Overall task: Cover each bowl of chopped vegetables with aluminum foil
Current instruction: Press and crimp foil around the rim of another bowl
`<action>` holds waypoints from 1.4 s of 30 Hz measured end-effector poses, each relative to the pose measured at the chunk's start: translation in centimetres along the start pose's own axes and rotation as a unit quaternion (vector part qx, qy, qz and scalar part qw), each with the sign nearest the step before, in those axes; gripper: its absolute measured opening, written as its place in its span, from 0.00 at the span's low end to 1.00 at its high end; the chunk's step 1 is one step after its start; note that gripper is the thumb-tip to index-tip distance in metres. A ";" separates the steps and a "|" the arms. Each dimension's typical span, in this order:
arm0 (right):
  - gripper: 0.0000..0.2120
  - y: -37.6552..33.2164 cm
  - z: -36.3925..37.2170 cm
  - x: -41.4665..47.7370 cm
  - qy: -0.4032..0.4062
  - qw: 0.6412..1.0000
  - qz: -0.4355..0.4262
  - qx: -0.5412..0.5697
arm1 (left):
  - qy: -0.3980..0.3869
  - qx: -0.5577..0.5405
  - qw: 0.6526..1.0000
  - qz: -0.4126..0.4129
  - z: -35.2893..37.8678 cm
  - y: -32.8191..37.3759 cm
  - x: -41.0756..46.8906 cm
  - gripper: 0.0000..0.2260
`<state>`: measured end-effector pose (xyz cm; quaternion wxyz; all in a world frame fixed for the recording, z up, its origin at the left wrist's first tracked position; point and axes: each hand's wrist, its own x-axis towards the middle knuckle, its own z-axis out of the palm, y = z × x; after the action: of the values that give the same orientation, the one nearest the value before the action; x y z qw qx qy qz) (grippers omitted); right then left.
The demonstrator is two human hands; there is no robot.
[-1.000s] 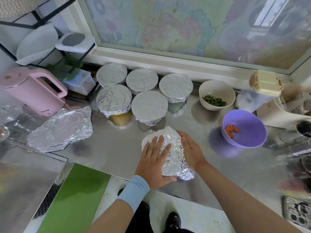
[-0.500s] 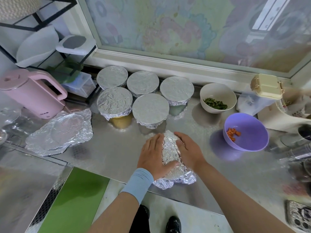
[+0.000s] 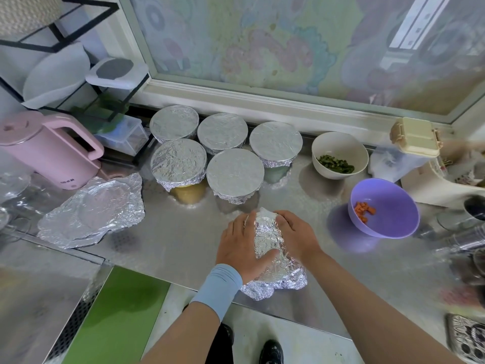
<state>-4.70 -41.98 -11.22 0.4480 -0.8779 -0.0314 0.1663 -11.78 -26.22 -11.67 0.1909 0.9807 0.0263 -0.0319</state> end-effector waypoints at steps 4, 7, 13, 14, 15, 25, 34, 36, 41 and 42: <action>0.18 0.7 0.1 -0.2 0.003 0.998 -0.027 -0.064 | 0.012 0.006 1.000 -0.012 -0.4 0.2 -0.3 0.41; 0.24 1.6 0.2 -2.4 0.106 0.981 -0.108 -0.119 | 0.039 0.036 0.997 0.048 0.0 0.1 -1.4 0.42; 0.29 3.4 2.4 -5.6 0.078 0.995 -0.064 -0.028 | -0.020 0.058 0.994 0.094 0.9 -1.0 -2.8 0.57; 0.30 3.6 2.5 -5.5 0.079 0.996 -0.047 0.003 | -0.024 0.063 0.993 0.097 1.0 -1.0 -2.7 0.59; 0.30 3.7 2.6 -5.5 0.080 0.996 -0.038 0.027 | -0.028 0.067 0.992 0.099 1.0 -1.0 -2.7 0.60; 0.33 3.9 2.5 -5.6 0.096 0.991 -0.061 0.072 | -0.016 0.066 0.994 0.088 1.1 -0.3 -2.8 0.60; 0.30 1.5 0.7 -3.3 0.050 0.970 -0.168 -0.169 | 0.118 -0.153 0.981 -0.012 0.4 -0.5 -2.1 0.29; 0.28 0.7 0.7 -2.1 0.006 0.966 -0.178 -0.189 | 0.099 -0.178 0.979 -0.032 0.9 -0.3 -1.8 0.29; 0.20 0.8 1.0 -1.1 0.024 0.979 -0.135 -0.149 | 0.106 -0.197 0.974 -0.036 1.6 -0.6 -1.6 0.29; 0.19 0.7 1.1 -1.1 0.028 0.981 -0.128 -0.145 | 0.108 -0.197 0.974 -0.038 1.6 -0.7 -1.5 0.29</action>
<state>-6.13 -41.78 -12.12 0.3340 -0.9266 -0.1549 0.0766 -13.42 -26.29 -13.31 0.3752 0.9197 0.0903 0.0729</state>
